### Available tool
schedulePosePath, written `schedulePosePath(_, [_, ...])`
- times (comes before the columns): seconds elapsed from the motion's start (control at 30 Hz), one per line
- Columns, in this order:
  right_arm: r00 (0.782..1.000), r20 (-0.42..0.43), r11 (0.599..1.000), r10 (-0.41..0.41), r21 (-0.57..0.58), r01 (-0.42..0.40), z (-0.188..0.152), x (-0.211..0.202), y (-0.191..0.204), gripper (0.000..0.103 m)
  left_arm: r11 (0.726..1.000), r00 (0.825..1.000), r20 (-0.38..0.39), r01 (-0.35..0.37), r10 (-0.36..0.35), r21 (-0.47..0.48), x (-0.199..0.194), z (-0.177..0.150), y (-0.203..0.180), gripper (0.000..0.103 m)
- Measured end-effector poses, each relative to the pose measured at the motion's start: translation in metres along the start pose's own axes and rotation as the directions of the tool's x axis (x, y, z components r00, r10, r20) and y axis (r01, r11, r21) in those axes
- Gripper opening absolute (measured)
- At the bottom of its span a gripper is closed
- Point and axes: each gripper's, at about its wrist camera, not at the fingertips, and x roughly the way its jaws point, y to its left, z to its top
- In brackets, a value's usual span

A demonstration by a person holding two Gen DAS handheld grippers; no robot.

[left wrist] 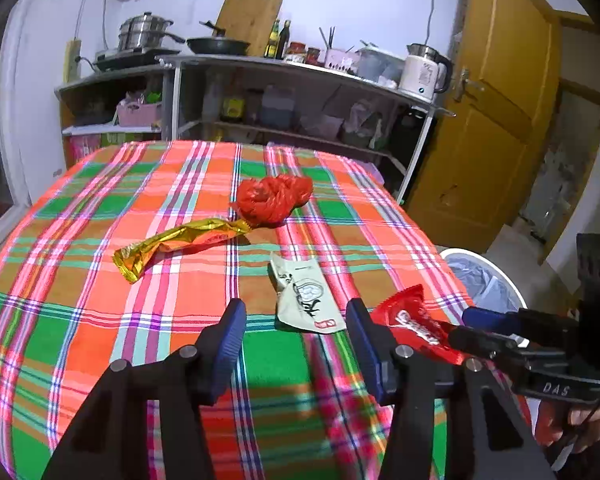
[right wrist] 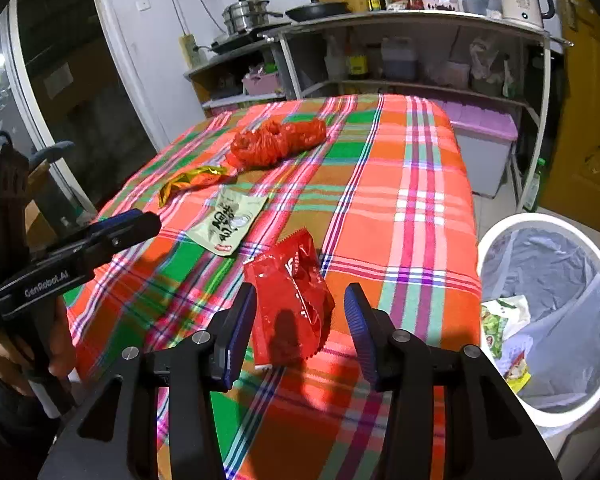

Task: Collect trash
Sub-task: 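Grasp the white printed paper packet with the left gripper while the right grasps the red wrapper, then carry the white packet and red wrapper in both grippers over the bin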

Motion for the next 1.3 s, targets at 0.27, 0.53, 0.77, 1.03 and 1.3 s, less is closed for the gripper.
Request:
schedulePosePath(0.27, [0.999,-0.048,1.0,-0.016,-0.005,0.016,0.002,0.023,-0.001,0.04,1.0,0.996,-0.087,-0.013,0.011,-0.02,0.044,0.006,0.005,0.048])
schedulePosePath(0.53, [0.998,-0.058,1.0,-0.025,-0.012,0.024,0.006,0.033,-0.002,0.031,0.999,0.985,-0.171,-0.043,0.037,-0.031,0.074,0.01,0.003,0.044])
schedulePosePath(0.77, [0.998,-0.057,0.999,-0.033,-0.031,0.032,0.006,0.034,0.0,0.02,0.996,0.98,-0.179,-0.087,0.086,-0.001,0.082,0.014,-0.003,0.022])
schedulePosePath(1.03, [0.999,-0.04,0.999,-0.033,-0.028,0.032,0.004,0.028,0.0,0.016,0.997,0.984,-0.163,-0.075,0.072,-0.012,0.072,0.01,-0.003,0.019])
schedulePosePath(1.3, [0.999,0.002,0.999,-0.043,-0.009,0.043,0.004,0.008,-0.005,0.016,1.0,0.994,-0.11,-0.028,0.027,-0.006,0.045,0.007,-0.012,0.019])
